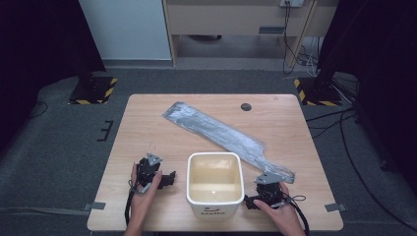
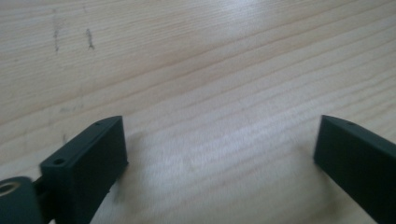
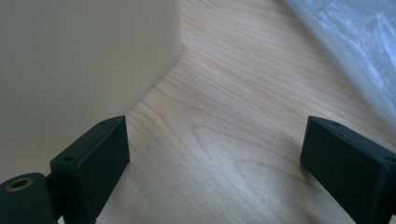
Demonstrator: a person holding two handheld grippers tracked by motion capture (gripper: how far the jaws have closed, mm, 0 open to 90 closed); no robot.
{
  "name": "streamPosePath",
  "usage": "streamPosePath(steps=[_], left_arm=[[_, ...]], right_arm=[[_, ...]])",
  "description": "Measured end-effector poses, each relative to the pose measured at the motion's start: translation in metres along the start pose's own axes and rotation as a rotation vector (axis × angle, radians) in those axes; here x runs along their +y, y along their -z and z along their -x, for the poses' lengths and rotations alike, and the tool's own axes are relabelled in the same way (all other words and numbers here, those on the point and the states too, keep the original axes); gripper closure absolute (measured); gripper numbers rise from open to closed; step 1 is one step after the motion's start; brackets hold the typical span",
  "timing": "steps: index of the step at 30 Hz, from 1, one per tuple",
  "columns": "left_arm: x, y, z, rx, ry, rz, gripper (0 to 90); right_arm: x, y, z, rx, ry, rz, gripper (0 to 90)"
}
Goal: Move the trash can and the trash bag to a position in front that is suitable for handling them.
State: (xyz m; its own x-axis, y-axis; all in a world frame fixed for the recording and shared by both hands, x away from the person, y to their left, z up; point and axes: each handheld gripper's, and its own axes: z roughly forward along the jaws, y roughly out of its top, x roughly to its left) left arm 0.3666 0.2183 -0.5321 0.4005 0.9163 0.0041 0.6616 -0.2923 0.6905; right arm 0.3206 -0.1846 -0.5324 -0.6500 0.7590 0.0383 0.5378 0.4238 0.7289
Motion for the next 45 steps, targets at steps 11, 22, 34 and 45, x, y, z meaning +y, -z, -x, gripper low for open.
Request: streamPosePath(steps=[11, 22, 34, 45], left_arm=[[-0.034, 0.065, 0.056, -0.142, -0.218, 0.099, 2.5], [-0.045, 0.092, 0.102, -0.304, -0.303, 0.169, 4.2], [-0.035, 0.09, 0.12, -0.319, -0.285, 0.203, 19.3], [-0.021, 0.079, 0.109, -0.287, -0.257, 0.231, 21.9]], right_arm=[[-0.006, 0.046, -0.026, 0.127, 0.167, 0.132, 11.6], [0.004, 0.053, -0.058, 0.183, 0.218, 0.203, 14.5], [0.014, 0.046, -0.066, 0.193, 0.203, 0.219, 23.4], [0.029, 0.035, -0.061, 0.147, 0.211, 0.208, 33.0]])
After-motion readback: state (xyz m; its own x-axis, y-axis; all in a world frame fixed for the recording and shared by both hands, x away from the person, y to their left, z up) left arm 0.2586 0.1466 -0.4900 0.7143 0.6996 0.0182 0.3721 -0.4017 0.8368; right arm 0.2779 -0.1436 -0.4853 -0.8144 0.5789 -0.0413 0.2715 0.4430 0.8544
